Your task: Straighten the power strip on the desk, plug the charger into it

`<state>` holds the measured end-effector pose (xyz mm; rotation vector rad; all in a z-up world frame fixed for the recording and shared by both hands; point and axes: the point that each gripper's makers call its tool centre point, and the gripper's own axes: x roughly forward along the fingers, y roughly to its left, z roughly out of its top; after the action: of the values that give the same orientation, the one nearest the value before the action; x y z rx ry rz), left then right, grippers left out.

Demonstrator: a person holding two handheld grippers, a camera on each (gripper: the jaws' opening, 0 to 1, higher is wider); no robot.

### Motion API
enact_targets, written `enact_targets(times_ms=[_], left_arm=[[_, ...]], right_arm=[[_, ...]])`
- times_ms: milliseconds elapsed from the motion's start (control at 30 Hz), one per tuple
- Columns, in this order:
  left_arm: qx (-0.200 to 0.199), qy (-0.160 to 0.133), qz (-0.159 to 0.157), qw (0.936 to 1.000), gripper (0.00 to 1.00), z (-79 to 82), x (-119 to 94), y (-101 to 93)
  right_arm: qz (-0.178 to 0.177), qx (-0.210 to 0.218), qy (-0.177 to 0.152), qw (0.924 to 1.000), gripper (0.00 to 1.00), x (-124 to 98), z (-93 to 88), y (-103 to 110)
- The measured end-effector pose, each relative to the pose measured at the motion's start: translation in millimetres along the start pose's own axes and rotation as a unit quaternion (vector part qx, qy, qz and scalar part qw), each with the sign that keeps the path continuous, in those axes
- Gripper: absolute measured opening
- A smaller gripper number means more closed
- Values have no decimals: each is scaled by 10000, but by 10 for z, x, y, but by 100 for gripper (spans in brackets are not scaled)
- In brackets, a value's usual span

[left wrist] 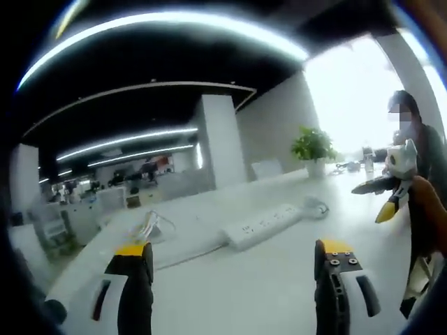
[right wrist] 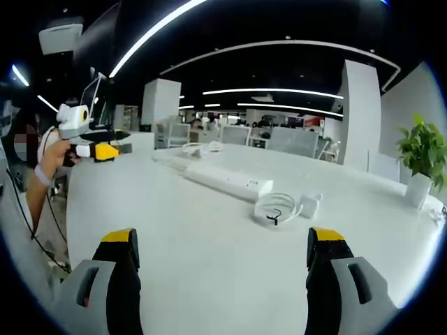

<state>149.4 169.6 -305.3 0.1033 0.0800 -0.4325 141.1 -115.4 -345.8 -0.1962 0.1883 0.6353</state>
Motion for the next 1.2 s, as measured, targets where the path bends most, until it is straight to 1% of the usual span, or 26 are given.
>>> enact_targets(times_ms=[133,200,333,500,700,933,1100,1200], left_arm=[[-144,-18,16,9999,98,-61,-5,-16],[-230,33,26,9997,98,-121,-4,-11],[-335,106,154,9993,98,-226,-1,36],[-447,146,162,9988,97,-308,16,31],[-553,137,182,9982,97,-328,32,42],[-552,109,185,9982,97,-309,21,42],[-553,130,114,9983,96,-321,18,0],[-584,96,93,9982,96,-314,13,-18]], right_arm=[[-11,5,-2,10000,100,-5,1,2],[-19,14,-8,10000,100,-10,1,1],[-9,27,-2,10000,100,-7,-13,9],[-4,50,12,10000,100,-3,-36,10],[-1,68,8,10000,100,-6,-44,14],[-56,84,15,9999,100,-28,-55,-16],[-62,85,4,9999,100,-26,-42,-14],[-77,75,-18,9999,100,-27,-20,-16]])
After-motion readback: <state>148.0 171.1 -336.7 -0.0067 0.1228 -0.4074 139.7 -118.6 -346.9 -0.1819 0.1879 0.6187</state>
